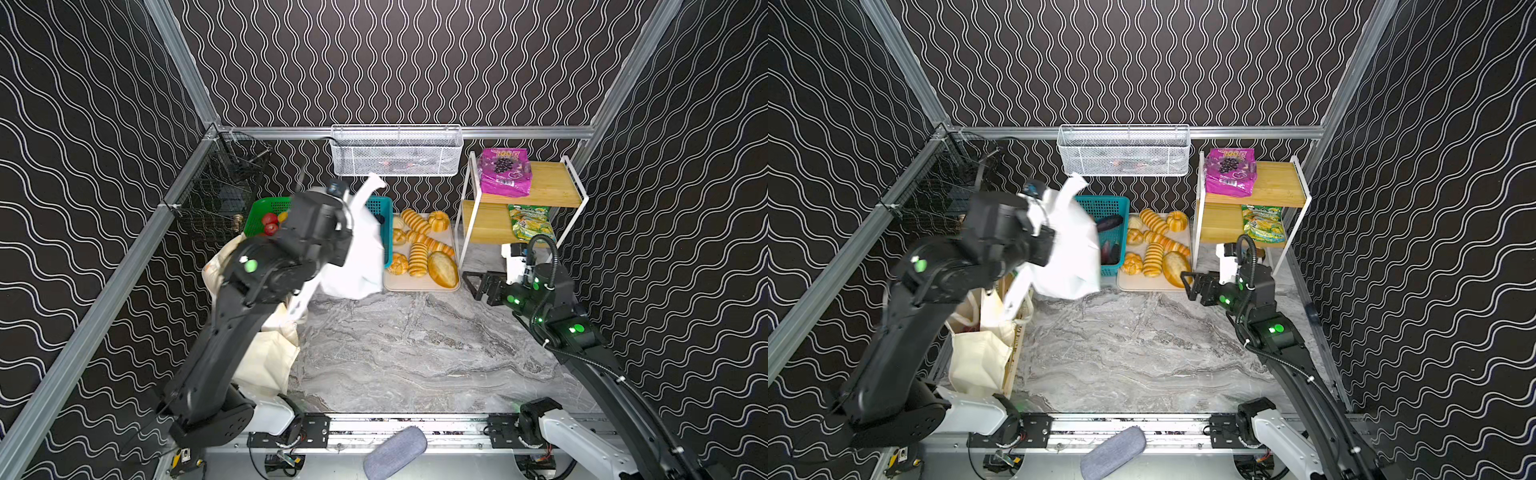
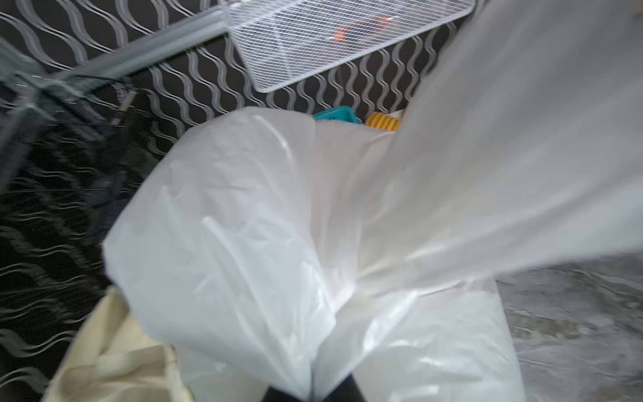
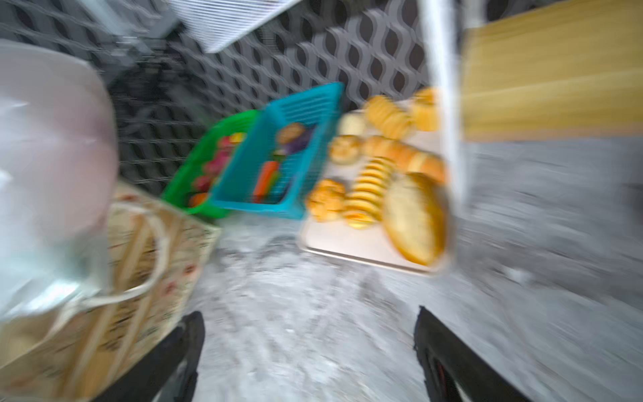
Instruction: Place the mixed food into the grocery bags and tie them
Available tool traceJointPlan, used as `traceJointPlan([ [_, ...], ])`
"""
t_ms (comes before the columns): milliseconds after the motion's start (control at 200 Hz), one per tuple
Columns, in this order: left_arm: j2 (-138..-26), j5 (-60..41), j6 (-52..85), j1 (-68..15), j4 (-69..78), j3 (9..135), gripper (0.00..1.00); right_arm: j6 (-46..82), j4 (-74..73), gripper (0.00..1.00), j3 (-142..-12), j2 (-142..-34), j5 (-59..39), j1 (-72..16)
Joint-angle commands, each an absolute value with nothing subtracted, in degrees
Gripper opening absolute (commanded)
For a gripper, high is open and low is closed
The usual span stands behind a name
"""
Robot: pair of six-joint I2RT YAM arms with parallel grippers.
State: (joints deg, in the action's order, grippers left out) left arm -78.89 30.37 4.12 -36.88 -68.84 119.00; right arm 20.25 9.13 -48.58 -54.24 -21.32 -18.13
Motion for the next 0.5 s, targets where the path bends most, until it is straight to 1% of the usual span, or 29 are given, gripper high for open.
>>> traceJointPlan([
  [0,-78.64,34.57,-0.02,-34.11,-73.12,122.70,0.00,25.19,-2.27,0.90,-51.62,-60.77,-34.12,-23.37],
  [140,-78.33,38.33,-0.67,-32.45,-73.40,124.96,0.00,26.20,-4.47,0.82,-60.81,-74.16,-33.85,-35.84],
  [235,-78.02,42.51,-2.56,-31.09,-73.29,127.03,0.00,27.85,-6.66,0.80,-66.71,-82.78,-33.23,-42.15],
  [355,-77.57,49.89,-4.21,-29.86,-72.84,128.84,0.00,28.30,-8.52,0.80,-74.97,-93.69,-33.42,-48.49],
  [415,-76.78,51.68,-5.57,-29.49,-70.81,128.12,0.00,29.60,-10.37,0.80,-79.01,-98.93,-34.26,-50.93],
  [495,-76.27,53.13,-7.39,-29.30,-69.73,127.36,0.00,31.06,-12.90,0.83,-84.69,-105.18,-35.74,-53.88],
])
